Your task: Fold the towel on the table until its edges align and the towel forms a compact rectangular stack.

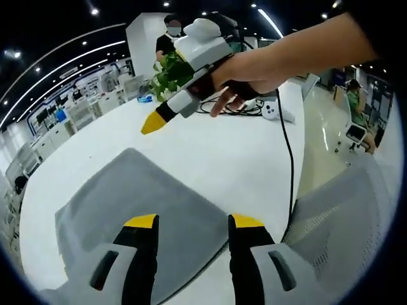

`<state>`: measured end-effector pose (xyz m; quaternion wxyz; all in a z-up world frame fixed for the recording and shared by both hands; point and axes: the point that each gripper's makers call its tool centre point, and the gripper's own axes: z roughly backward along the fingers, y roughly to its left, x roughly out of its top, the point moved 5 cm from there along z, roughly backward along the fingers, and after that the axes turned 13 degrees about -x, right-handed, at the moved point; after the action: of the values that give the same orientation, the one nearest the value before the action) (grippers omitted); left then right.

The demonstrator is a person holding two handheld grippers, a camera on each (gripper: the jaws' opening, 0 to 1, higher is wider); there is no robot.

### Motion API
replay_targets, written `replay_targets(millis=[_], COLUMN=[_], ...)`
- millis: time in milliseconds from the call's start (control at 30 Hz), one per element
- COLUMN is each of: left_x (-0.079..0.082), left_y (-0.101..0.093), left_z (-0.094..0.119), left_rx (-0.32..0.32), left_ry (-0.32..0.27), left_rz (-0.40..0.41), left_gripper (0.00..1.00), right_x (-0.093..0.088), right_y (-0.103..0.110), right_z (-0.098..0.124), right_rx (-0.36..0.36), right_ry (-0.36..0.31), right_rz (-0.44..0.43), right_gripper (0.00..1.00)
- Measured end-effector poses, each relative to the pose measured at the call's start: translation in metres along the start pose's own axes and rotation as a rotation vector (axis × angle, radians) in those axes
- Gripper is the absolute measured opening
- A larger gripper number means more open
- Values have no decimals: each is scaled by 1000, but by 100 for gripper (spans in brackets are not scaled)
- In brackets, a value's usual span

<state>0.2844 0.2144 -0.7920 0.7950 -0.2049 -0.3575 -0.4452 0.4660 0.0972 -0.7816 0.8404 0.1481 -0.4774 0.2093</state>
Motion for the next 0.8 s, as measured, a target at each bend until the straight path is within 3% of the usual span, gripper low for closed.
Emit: replay_targets(millis=[333,800], left_x=[-3,-17], left_y=[-9,-13], left_z=[-19,-36], left_rx=[-44,-82], left_ry=[32,44], left_rz=[-43,5], left_gripper=[44,44], right_x=[-3,-9], right_y=[-1,-2], right_z=[-3,-42], right_rx=[-10,0], right_ry=[12,74], right_rz=[-37,-51], right_gripper=[46,39])
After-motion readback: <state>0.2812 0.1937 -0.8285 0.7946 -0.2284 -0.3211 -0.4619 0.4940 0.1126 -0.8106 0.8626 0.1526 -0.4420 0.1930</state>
